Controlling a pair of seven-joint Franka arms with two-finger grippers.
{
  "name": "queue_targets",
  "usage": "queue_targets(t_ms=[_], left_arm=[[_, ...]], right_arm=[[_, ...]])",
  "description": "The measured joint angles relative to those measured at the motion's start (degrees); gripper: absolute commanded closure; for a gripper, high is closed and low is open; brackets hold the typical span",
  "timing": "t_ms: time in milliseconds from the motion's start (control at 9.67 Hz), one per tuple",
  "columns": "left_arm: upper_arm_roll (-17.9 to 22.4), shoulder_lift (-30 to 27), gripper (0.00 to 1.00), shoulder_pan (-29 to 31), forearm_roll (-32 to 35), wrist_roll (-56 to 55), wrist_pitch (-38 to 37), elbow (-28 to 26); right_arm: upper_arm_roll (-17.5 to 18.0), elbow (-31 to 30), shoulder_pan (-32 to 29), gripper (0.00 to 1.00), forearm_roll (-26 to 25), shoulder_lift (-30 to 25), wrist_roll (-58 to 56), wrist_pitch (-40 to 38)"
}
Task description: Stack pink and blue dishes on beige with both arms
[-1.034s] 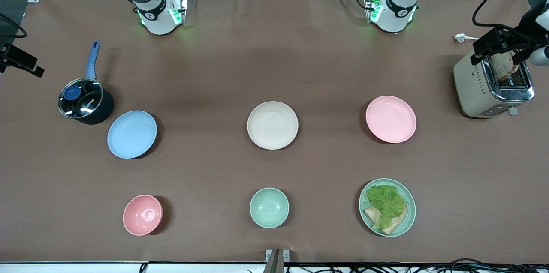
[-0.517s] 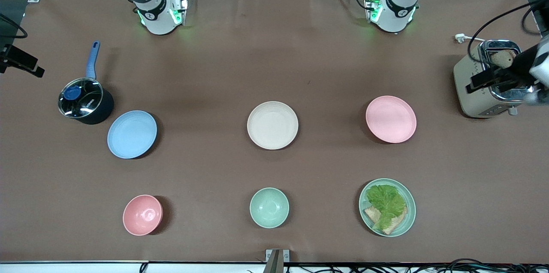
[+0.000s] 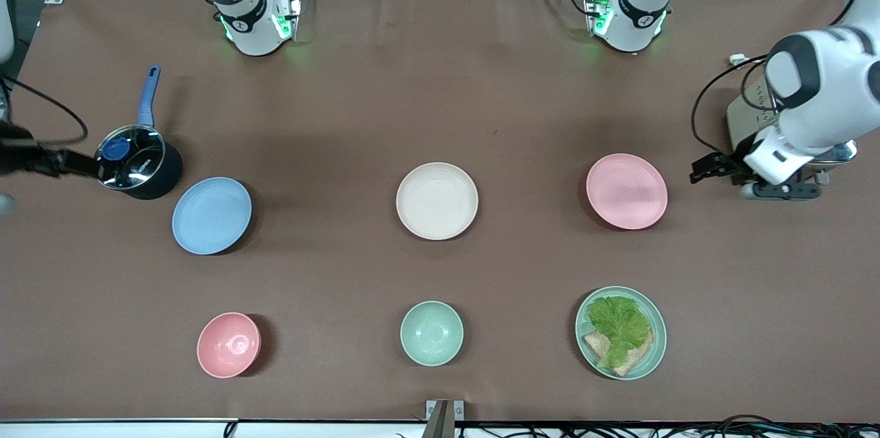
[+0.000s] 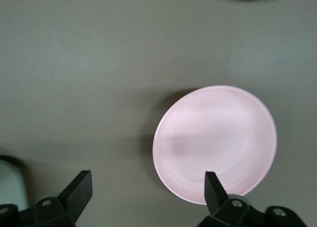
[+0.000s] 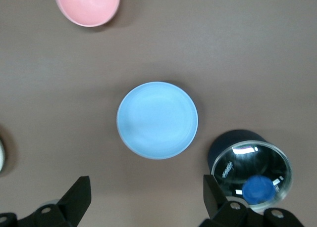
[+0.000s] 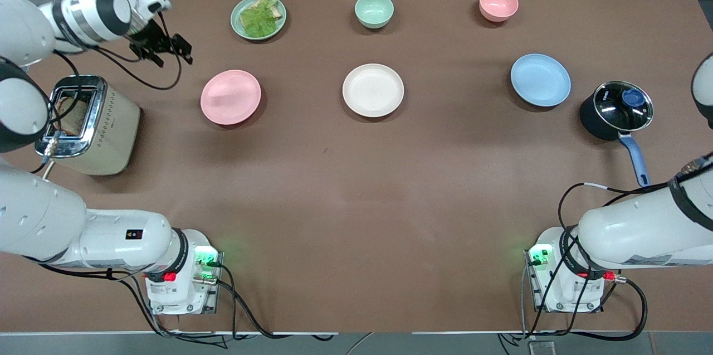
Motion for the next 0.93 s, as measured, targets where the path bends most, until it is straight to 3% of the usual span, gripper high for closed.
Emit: queue_targets(t_ms=[414,724,931], left_arm=[[0.0,10.6,0.2,-0.1,-12.4,6.5,5.7,-0.3],[0.1,13.8,0.42,0.0,-22.3,14.8,7.8,-0.4],[0.1,15.2,0.84,-0.1,-22.5,15.3,9.4,-0.4]], right_arm=[[-4.8,-9.7,-1.7,0.03,12.5,12.2,-20.4,17.1],[-5.7,-14.2,-2.4,0.26,19.6,18.8,-30.4,26.8],[-5.7,-15.3,-2.4,0.47,21.2,20.2,-31.3,27.2]])
